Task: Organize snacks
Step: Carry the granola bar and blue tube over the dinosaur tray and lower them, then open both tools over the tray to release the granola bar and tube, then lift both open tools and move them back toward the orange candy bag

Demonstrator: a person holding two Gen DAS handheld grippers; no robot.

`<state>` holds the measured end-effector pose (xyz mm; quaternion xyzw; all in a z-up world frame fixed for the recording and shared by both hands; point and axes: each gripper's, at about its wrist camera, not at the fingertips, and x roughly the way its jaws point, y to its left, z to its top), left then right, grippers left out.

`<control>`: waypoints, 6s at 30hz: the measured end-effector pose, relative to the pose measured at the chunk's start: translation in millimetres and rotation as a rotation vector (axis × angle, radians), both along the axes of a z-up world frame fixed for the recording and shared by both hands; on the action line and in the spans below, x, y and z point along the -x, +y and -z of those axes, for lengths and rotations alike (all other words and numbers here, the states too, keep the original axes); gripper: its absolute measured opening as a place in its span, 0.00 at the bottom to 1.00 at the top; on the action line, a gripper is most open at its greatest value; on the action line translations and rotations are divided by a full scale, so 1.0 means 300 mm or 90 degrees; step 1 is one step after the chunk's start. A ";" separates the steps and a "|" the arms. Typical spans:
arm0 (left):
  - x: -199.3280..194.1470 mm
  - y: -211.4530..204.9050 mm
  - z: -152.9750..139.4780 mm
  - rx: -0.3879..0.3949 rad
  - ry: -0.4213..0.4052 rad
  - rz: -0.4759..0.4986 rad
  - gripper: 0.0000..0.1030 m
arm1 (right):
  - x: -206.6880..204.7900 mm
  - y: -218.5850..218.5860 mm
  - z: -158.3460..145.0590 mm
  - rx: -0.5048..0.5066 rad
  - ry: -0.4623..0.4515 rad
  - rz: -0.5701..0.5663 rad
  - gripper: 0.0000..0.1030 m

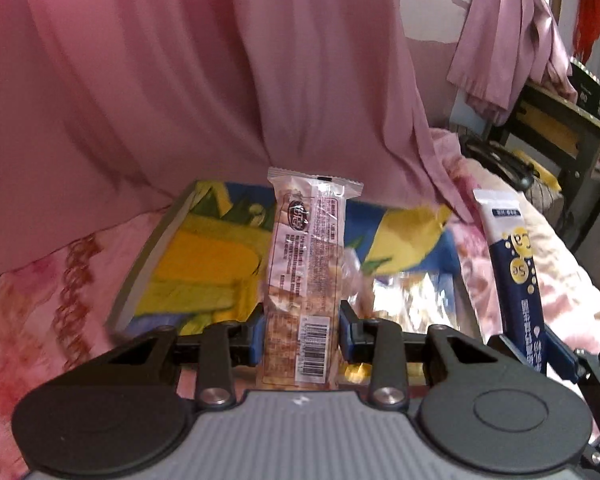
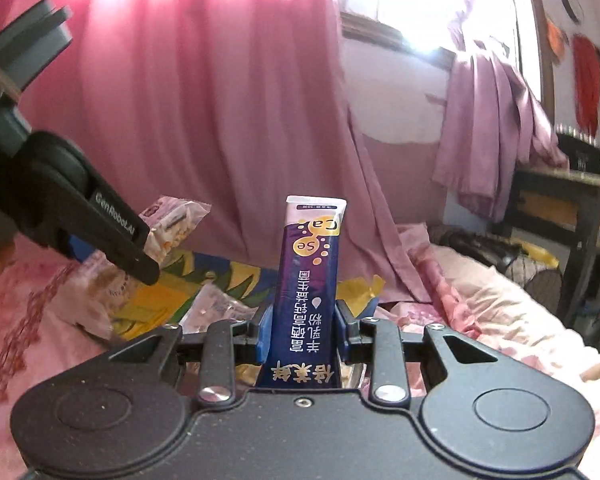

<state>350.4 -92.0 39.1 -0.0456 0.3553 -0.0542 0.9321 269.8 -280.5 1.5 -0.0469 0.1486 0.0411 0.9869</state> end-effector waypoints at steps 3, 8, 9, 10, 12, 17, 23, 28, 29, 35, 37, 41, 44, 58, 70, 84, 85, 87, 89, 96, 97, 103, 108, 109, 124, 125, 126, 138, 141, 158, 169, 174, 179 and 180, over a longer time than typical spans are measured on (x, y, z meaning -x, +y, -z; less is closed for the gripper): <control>-0.069 -0.024 0.026 0.005 -0.003 -0.001 0.37 | -0.074 -0.034 0.009 -0.021 0.014 0.007 0.32; -0.166 -0.049 0.089 0.005 0.001 0.002 0.37 | -0.175 -0.068 0.038 -0.066 0.044 0.015 0.32; -0.183 -0.055 0.102 0.005 0.004 0.003 0.37 | -0.195 -0.073 0.044 -0.075 0.053 0.015 0.32; -0.200 -0.059 0.116 0.005 0.008 0.005 0.37 | -0.218 -0.081 0.049 -0.086 0.062 0.013 0.32; -0.224 -0.067 0.144 0.002 0.017 0.007 0.37 | -0.251 -0.090 0.062 -0.105 0.081 0.008 0.32; -0.259 -0.089 0.199 -0.014 0.043 0.022 0.37 | -0.312 -0.087 0.110 -0.122 0.120 0.004 0.32; -0.265 -0.106 0.216 -0.027 0.052 0.038 0.37 | -0.346 -0.081 0.142 -0.145 0.141 -0.002 0.32; -0.271 -0.117 0.214 -0.033 0.055 0.040 0.37 | -0.358 -0.073 0.150 -0.149 0.159 -0.007 0.32; -0.272 -0.120 0.214 -0.035 0.055 0.042 0.37 | -0.360 -0.074 0.151 -0.151 0.160 -0.008 0.33; -0.273 -0.119 0.214 -0.039 0.062 0.039 0.37 | -0.373 -0.081 0.162 -0.160 0.177 -0.008 0.36; -0.273 -0.119 0.212 -0.042 0.064 0.035 0.37 | -0.377 -0.087 0.167 -0.167 0.182 -0.007 0.38; -0.268 -0.121 0.211 -0.048 0.065 0.034 0.39 | -0.376 -0.092 0.170 -0.174 0.183 -0.005 0.40; -0.259 -0.119 0.206 -0.048 0.062 0.028 0.40 | -0.375 -0.092 0.167 -0.173 0.181 -0.003 0.49; -0.142 -0.047 0.081 -0.014 -0.028 -0.037 0.83 | -0.266 -0.120 0.031 -0.152 0.089 0.032 0.84; 0.073 0.034 -0.109 0.019 -0.138 -0.071 0.99 | -0.021 -0.149 -0.138 -0.167 -0.018 0.054 0.99; 0.377 0.104 -0.174 0.010 -0.182 -0.048 1.00 | 0.294 -0.132 -0.233 -0.168 -0.079 0.071 0.99; 0.397 0.111 -0.173 0.011 -0.183 -0.048 1.00 | 0.314 -0.130 -0.232 -0.165 -0.079 0.072 0.99; 0.435 0.124 -0.166 0.012 -0.181 -0.047 1.00 | 0.359 -0.123 -0.226 -0.159 -0.078 0.070 0.99; 0.466 0.137 -0.154 0.011 -0.176 -0.043 1.00 | 0.394 -0.114 -0.216 -0.148 -0.073 0.068 0.99; 0.563 0.181 -0.075 0.012 -0.145 -0.050 1.00 | 0.513 -0.081 -0.178 -0.120 -0.048 0.063 0.99; 0.575 0.188 -0.066 0.011 -0.142 -0.050 1.00 | 0.529 -0.076 -0.174 -0.117 -0.043 0.061 0.99; 0.656 0.217 -0.013 -0.012 -0.126 -0.038 1.00 | 0.601 -0.064 -0.143 -0.113 0.001 0.059 0.99; 0.709 0.241 0.031 -0.024 -0.102 -0.030 1.00 | 0.636 -0.061 -0.115 -0.118 0.050 0.068 0.99; 0.720 0.243 0.041 -0.027 -0.097 -0.028 1.00 | 0.641 -0.058 -0.107 -0.119 0.061 0.068 0.99; 0.790 0.245 0.119 -0.042 -0.043 -0.007 1.00 | 0.636 -0.023 -0.027 -0.083 0.187 0.089 0.99; 0.788 0.245 0.123 -0.043 -0.040 -0.006 1.00 | 0.629 -0.026 -0.022 -0.084 0.195 0.093 0.99; 0.787 0.244 0.128 -0.044 -0.038 -0.006 1.00 | 0.625 -0.028 -0.017 -0.085 0.202 0.097 0.99; 0.720 0.229 0.178 -0.054 0.001 -0.002 1.00 | 0.583 -0.041 0.016 -0.090 0.262 0.121 0.99; 0.695 0.221 0.188 -0.056 0.007 0.002 1.00 | 0.578 -0.043 0.018 -0.090 0.268 0.119 0.99; 0.581 0.168 0.241 -0.057 0.033 0.012 1.00 | 0.546 -0.044 0.041 -0.097 0.302 0.106 0.99; 0.525 0.146 0.270 -0.051 0.042 0.022 1.00 | 0.523 -0.065 0.047 -0.117 0.304 0.102 0.99; 0.496 0.140 0.273 -0.045 0.039 0.020 1.00 | 0.489 -0.059 0.049 -0.088 0.292 0.098 0.99; 0.465 0.131 0.262 -0.046 0.021 0.028 1.00 | 0.449 -0.035 0.042 -0.011 0.250 0.076 0.99; 0.458 0.130 0.260 -0.047 0.017 0.029 1.00 | 0.442 -0.032 0.042 0.002 0.243 0.073 0.99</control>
